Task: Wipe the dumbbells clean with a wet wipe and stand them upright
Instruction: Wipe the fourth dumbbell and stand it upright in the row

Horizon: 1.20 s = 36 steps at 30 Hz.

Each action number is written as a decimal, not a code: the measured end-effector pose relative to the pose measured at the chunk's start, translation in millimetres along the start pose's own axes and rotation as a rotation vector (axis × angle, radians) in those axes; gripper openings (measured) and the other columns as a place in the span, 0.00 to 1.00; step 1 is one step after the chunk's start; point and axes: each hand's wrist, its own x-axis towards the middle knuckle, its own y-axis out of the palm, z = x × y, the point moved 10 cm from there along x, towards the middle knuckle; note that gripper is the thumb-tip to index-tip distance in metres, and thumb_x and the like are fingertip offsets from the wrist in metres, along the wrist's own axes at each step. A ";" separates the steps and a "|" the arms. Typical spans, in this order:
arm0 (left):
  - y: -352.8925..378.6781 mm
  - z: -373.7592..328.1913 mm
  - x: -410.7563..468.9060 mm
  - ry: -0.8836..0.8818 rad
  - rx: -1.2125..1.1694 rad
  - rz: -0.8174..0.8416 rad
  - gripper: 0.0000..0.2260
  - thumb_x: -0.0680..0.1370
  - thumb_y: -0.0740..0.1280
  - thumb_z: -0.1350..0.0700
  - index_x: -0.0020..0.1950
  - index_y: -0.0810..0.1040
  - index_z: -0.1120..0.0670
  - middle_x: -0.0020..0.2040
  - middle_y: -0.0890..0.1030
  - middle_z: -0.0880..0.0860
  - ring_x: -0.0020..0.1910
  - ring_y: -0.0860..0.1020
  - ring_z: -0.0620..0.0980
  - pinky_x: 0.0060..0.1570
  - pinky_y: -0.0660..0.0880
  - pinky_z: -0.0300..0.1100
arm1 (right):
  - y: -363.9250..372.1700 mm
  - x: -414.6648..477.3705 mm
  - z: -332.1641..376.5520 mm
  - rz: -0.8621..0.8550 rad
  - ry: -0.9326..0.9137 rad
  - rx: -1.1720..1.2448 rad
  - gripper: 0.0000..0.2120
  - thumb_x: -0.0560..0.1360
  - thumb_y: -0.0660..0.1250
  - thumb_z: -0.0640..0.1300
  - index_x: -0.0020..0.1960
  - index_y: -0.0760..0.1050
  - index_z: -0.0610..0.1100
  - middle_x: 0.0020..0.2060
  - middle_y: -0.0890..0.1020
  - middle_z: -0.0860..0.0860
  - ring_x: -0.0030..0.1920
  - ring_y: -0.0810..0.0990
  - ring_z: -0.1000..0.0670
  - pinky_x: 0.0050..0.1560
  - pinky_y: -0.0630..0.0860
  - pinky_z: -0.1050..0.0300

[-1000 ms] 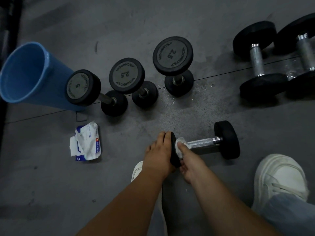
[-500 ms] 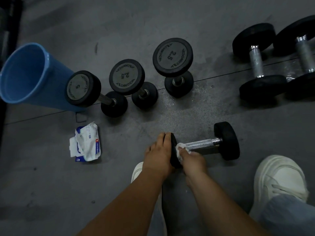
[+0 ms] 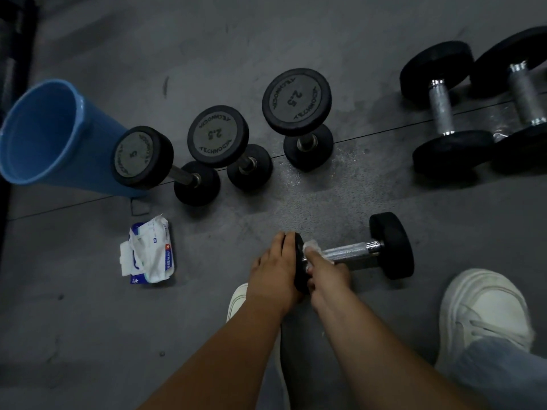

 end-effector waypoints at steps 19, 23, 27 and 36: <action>-3.9 -0.7 -0.6 0.003 -0.013 0.008 0.45 0.69 0.74 0.47 0.78 0.49 0.48 0.77 0.55 0.49 0.67 0.70 0.55 0.67 0.66 0.49 | 15.0 5.6 -10.4 0.059 0.103 0.165 0.11 0.72 0.74 0.36 0.54 0.79 0.37 0.45 0.84 0.41 0.44 0.85 0.44 0.39 0.82 0.53; 0.7 2.2 -1.2 0.006 -0.008 0.016 0.47 0.68 0.75 0.46 0.78 0.49 0.49 0.77 0.55 0.49 0.68 0.70 0.54 0.67 0.66 0.50 | -4.9 1.4 -15.7 0.013 -0.041 0.077 0.20 0.70 0.77 0.40 0.59 0.76 0.37 0.48 0.84 0.43 0.47 0.84 0.47 0.44 0.81 0.57; -3.6 0.8 1.6 0.009 -0.007 0.000 0.46 0.69 0.74 0.46 0.79 0.49 0.49 0.77 0.55 0.50 0.68 0.70 0.55 0.67 0.66 0.50 | 12.4 13.9 -8.7 0.017 0.090 0.140 0.18 0.69 0.77 0.39 0.57 0.78 0.37 0.46 0.84 0.41 0.40 0.84 0.45 0.35 0.82 0.54; 1.1 3.9 3.1 -0.006 0.015 0.030 0.50 0.68 0.76 0.48 0.79 0.47 0.49 0.79 0.52 0.51 0.70 0.68 0.56 0.69 0.65 0.52 | 9.0 5.9 0.9 -0.035 0.044 0.075 0.12 0.69 0.77 0.40 0.48 0.77 0.40 0.42 0.83 0.42 0.40 0.84 0.43 0.47 0.82 0.46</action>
